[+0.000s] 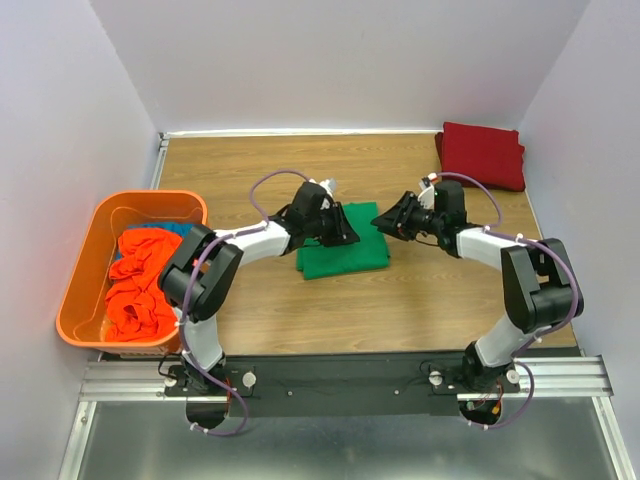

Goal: Fold and stack the t-shirts
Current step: Fold the tshirt, then neatly place the folded tshirt to the corner

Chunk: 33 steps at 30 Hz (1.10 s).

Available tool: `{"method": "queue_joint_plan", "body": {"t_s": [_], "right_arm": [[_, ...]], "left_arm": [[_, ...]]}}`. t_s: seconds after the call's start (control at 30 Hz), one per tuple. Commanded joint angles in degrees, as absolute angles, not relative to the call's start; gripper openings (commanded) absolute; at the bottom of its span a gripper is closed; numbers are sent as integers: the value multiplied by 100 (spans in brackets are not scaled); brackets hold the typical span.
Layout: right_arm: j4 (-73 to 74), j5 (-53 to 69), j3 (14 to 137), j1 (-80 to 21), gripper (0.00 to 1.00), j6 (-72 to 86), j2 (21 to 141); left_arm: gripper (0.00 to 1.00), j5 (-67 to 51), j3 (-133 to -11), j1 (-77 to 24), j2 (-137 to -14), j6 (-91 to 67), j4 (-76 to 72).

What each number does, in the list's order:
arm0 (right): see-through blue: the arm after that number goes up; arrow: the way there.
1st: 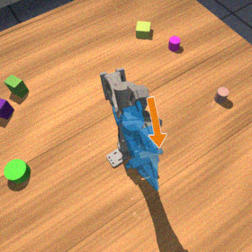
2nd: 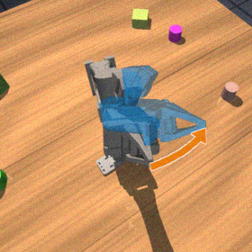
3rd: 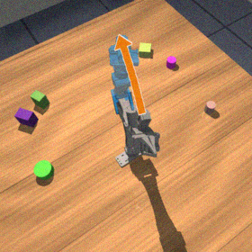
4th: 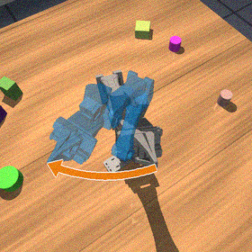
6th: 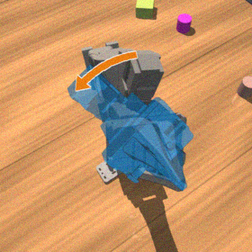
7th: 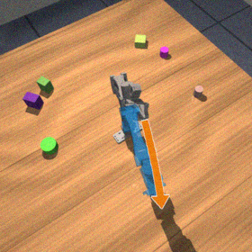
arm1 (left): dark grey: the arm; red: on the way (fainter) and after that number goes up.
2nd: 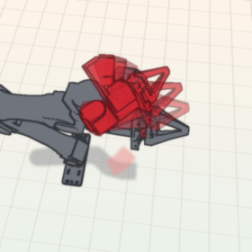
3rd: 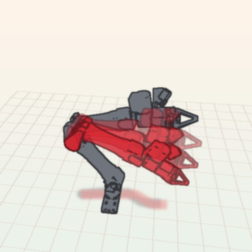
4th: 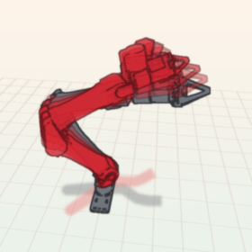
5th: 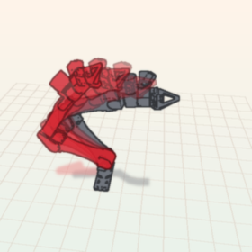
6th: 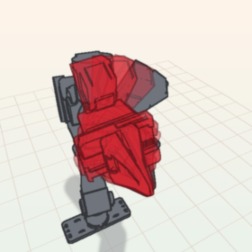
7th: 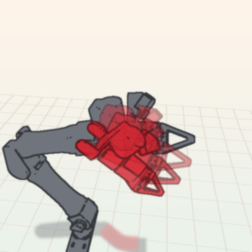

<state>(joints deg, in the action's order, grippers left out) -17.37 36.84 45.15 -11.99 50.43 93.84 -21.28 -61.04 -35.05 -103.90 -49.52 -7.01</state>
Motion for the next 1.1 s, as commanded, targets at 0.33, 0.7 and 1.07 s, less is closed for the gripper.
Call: {"method": "queue_joint_plan", "body": {"t_s": [0.33, 0.7, 1.07], "right_arm": [[-518, 2530, 4966, -1178, 88, 3173, 9922], [-290, 1881, 5220, -1783, 81, 3234, 10424], [-194, 1477, 5607, -2180, 38, 3542, 10942]], "left_arm": [[32, -1890, -6038, -3709, -11320, -5080, -853], [31, -1960, -6056, -3709, -11285, -5010, -817], [30, -2030, -6187, -3718, -11066, -4948, -747]]}}
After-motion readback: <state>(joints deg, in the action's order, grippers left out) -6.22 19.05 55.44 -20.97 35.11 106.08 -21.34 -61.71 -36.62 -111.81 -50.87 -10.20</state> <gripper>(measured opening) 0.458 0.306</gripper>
